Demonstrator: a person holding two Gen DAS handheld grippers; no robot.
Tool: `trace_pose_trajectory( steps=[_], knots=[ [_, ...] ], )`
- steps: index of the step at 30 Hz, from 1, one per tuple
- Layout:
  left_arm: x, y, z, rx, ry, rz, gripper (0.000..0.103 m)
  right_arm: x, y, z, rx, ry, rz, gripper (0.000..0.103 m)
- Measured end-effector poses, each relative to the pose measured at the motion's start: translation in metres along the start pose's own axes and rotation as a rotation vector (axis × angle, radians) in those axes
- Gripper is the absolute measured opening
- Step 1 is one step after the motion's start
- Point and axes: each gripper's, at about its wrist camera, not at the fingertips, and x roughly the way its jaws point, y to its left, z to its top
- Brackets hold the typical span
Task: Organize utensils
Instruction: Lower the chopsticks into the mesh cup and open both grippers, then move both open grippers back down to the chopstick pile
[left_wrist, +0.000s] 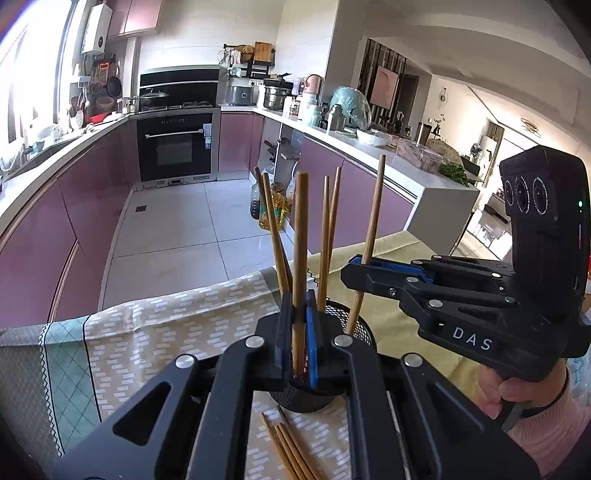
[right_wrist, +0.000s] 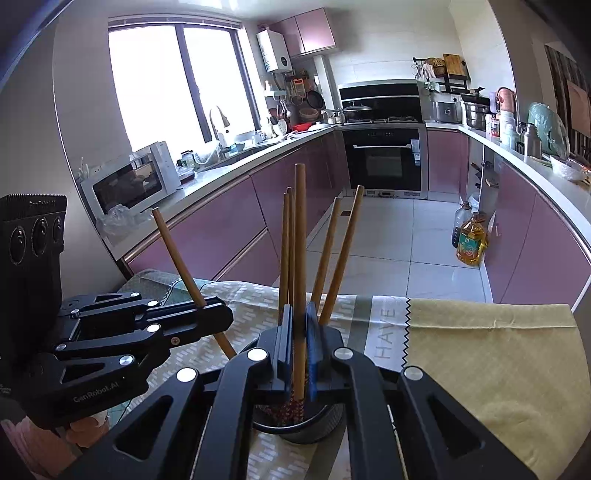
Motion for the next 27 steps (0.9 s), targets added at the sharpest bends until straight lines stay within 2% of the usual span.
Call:
trace_pose_trajectory(
  steps=[14,19,21,23,25,27],
  knots=[
    [0.019,0.007,-0.004,-0.03,0.026,0.005,0.008,0.009,-0.005,-0.005,0.04,0.0,-0.003,0.008],
    [0.014,0.007,-0.007,-0.028,0.018,-0.006,0.013,0.004,-0.005,-0.008,0.042,-0.011,0.01,0.008],
    [0.01,0.006,-0.009,-0.027,0.006,-0.009,0.018,0.001,-0.004,-0.01,0.042,-0.016,0.015,0.008],
    [0.005,0.006,-0.011,-0.024,-0.006,-0.011,0.021,-0.003,-0.003,-0.012,0.041,-0.023,0.018,0.014],
    [-0.001,0.005,-0.015,-0.017,-0.019,-0.003,0.023,-0.007,-0.002,-0.014,0.04,-0.034,0.022,0.024],
    [-0.008,0.002,-0.019,-0.005,-0.036,0.004,0.026,-0.013,0.0,-0.016,0.037,-0.047,0.027,0.024]
  ],
)
